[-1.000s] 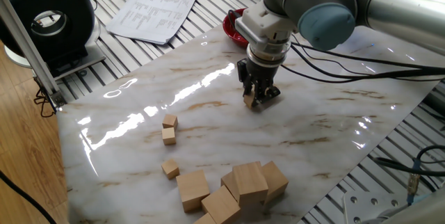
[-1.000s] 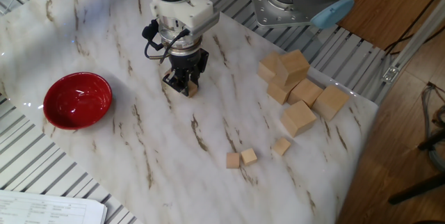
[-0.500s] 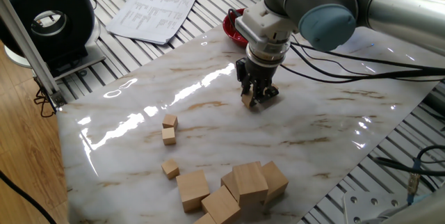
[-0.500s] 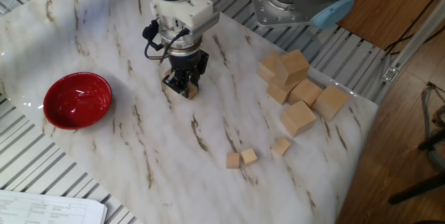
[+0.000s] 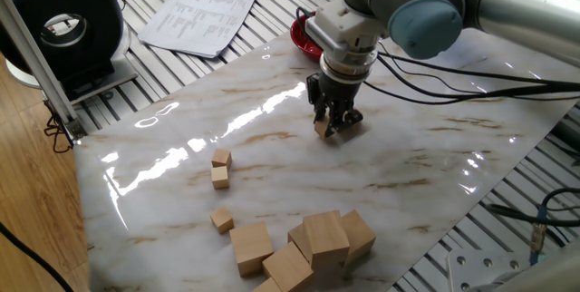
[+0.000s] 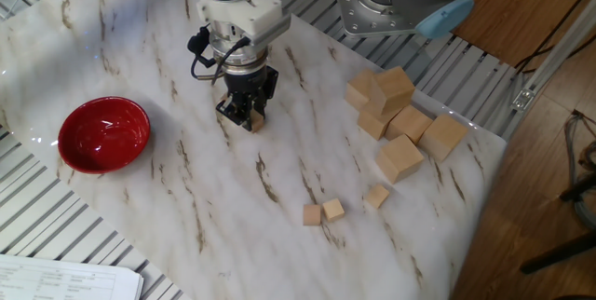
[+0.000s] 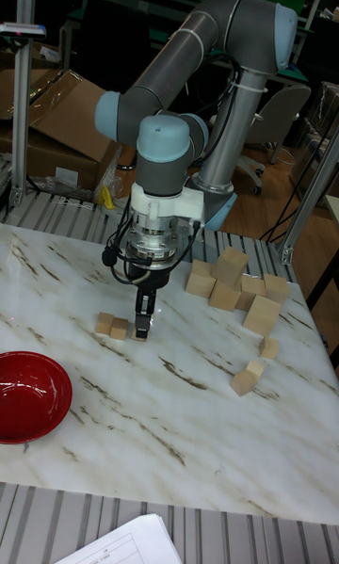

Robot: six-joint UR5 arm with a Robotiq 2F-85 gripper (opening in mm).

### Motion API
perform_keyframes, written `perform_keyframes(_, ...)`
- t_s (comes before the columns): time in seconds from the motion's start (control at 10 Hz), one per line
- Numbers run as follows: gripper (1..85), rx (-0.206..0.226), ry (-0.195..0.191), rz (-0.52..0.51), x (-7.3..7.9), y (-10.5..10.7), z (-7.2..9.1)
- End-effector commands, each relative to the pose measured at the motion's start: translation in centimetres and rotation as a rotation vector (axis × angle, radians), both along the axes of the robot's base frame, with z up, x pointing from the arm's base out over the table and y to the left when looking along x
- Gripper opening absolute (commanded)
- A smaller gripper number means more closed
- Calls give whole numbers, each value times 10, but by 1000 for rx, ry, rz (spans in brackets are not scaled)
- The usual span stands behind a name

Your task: Stack the blocks into a pyramid shape

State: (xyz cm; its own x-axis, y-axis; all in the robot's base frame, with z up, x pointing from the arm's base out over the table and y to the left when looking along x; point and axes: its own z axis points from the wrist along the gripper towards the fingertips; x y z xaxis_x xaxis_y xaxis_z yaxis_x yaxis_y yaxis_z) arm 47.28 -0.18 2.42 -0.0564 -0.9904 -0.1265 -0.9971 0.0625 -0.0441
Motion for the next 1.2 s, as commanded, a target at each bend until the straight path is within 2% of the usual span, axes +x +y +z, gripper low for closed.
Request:
perform_keyframes(0.0,137,13,4,-2,7,-3,1)
perform_keyframes(0.5,137,24,18,26,6,-2,4)
perform_keyframes(0.8,133,-3,23,39,5,-9,1)
perform_keyframes(1.1,133,-3,23,41,5,-10,-2)
